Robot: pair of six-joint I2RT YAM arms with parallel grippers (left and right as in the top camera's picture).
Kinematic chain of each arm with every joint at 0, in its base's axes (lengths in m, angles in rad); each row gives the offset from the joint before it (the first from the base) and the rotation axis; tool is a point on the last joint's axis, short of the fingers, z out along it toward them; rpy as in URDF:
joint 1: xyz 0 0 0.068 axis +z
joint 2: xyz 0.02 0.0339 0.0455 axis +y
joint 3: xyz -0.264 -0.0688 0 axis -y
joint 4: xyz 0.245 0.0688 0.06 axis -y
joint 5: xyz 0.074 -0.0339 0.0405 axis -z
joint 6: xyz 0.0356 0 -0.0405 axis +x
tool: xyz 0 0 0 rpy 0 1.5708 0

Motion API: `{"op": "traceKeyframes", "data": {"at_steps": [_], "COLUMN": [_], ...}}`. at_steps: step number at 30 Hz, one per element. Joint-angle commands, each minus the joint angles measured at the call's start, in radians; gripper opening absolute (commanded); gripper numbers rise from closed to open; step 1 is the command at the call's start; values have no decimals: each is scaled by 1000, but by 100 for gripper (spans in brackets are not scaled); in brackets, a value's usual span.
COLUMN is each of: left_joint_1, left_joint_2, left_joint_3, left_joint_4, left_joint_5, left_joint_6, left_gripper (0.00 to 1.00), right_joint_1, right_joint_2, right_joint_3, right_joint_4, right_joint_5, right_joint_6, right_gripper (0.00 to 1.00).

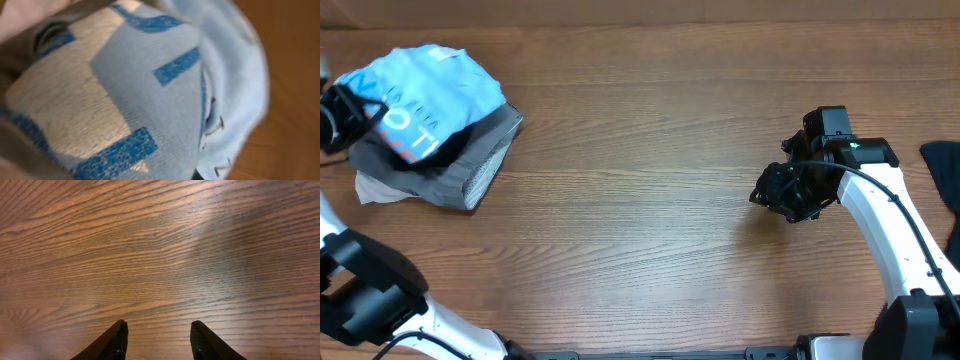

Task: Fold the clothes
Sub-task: 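Lift the folded shirt with the left gripper and carry it to the pile, then place the shirt on top of the clothes pile and open the left gripper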

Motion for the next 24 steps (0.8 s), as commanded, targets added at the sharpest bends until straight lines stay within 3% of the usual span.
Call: {"op": "traceKeyframes", "data": {"at_steps": [1, 2, 3, 6, 9, 18, 24], "left_joint_1": [18, 27, 40, 74, 106, 172, 120], "left_joint_2": [100, 117, 134, 152, 148, 39, -147], "left_joint_3": [15, 15, 15, 15, 26, 219, 267], "left_joint_4": [-38, -45, -54, -62, -63, -214, -294], "left_joint_5": [-137, -164, -193, -240, -222, 30, 181], "left_joint_6": [64, 40, 7, -41, -56, -2, 107], "left_gripper": [13, 28, 36, 54, 65, 79, 77], "right_joint_1": [1, 1, 1, 1, 1, 1, 4], "right_joint_2": [-17, -18, -18, -22, -26, -97, -198], "right_joint_3": [19, 19, 19, 19, 19, 32, 132], "right_joint_4": [-8, -11, -14, -21, -24, 5, 14], "right_joint_5": [-34, -44, -53, -58, -57, -57, -58], "right_joint_6": [0, 0, 0, 0, -1, -10, -58], "right_gripper": [44, 44, 44, 43, 41, 40, 41]}}
